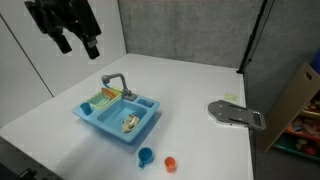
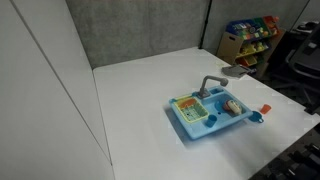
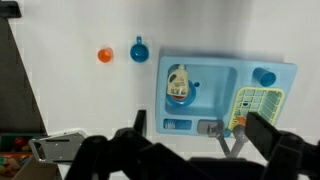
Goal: Move the orange cup to the right side of the blue cup
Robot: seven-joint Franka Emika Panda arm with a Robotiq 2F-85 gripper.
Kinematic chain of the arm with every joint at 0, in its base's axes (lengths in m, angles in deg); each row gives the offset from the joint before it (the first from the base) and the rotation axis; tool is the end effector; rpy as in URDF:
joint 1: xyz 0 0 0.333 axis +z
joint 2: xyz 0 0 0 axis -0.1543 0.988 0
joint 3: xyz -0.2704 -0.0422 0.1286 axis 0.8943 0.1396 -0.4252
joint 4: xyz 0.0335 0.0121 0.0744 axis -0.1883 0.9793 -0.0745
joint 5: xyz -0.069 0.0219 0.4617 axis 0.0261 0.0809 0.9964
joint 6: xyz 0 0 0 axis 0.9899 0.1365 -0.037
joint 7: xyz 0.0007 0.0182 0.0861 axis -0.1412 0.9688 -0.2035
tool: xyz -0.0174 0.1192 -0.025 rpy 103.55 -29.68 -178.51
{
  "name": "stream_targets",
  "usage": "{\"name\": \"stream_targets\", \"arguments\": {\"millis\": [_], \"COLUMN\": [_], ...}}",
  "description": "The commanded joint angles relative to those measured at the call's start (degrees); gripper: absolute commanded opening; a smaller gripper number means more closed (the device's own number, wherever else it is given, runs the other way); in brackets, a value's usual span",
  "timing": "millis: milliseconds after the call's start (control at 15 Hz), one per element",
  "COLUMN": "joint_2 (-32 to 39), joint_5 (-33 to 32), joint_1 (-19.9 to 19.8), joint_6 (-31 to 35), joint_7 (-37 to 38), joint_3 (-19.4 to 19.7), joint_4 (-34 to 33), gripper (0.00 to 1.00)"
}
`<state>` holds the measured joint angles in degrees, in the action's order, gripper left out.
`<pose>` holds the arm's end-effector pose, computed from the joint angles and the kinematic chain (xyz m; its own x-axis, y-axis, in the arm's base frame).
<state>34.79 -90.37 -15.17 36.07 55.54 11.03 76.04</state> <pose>0.4638 -0.1050 0.4162 0.9927 -0.0733 0.0956 -0.0744 -0.9972 0.0072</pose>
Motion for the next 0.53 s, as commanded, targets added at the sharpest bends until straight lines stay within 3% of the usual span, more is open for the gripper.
{"name": "stream_targets", "arguments": {"millis": [0, 200, 467], "joint_2": [-0.5, -0.7, -1.7], "joint_5": [-3.7, -6.1, -4.8], "joint_1": [-1.6, -1.9, -0.2], "joint_6": [-6.5, -13.7, -20.1], "joint_7": [4.2, 6.6, 4.1], "joint_3": [-1.7, -2.6, -2.1], "joint_4": [-1.0, -2.4, -3.7], "gripper": [1.00, 1.00, 1.00]}}
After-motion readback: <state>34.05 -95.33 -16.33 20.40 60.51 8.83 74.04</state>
